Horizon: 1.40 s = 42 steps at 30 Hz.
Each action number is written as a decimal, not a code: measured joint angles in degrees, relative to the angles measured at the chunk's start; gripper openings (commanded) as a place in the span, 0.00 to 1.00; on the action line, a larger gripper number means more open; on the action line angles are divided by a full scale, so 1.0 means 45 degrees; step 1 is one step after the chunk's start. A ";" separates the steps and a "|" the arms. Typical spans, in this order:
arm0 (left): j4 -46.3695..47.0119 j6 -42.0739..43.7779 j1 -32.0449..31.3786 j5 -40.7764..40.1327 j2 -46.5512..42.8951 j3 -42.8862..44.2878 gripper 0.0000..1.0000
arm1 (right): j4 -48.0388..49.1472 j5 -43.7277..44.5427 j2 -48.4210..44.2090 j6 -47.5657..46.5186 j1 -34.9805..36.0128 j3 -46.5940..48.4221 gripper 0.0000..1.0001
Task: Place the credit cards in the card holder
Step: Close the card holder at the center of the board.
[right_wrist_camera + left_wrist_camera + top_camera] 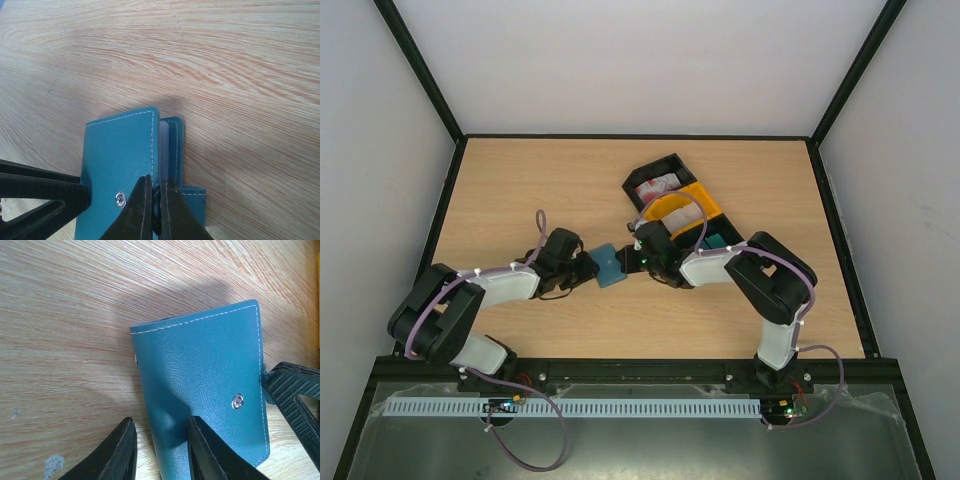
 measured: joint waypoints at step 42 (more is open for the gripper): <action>0.0374 0.0141 0.0000 0.0087 0.0165 0.0000 0.31 | -0.1243 0.1642 0.0350 -0.0777 0.1001 0.1122 0.12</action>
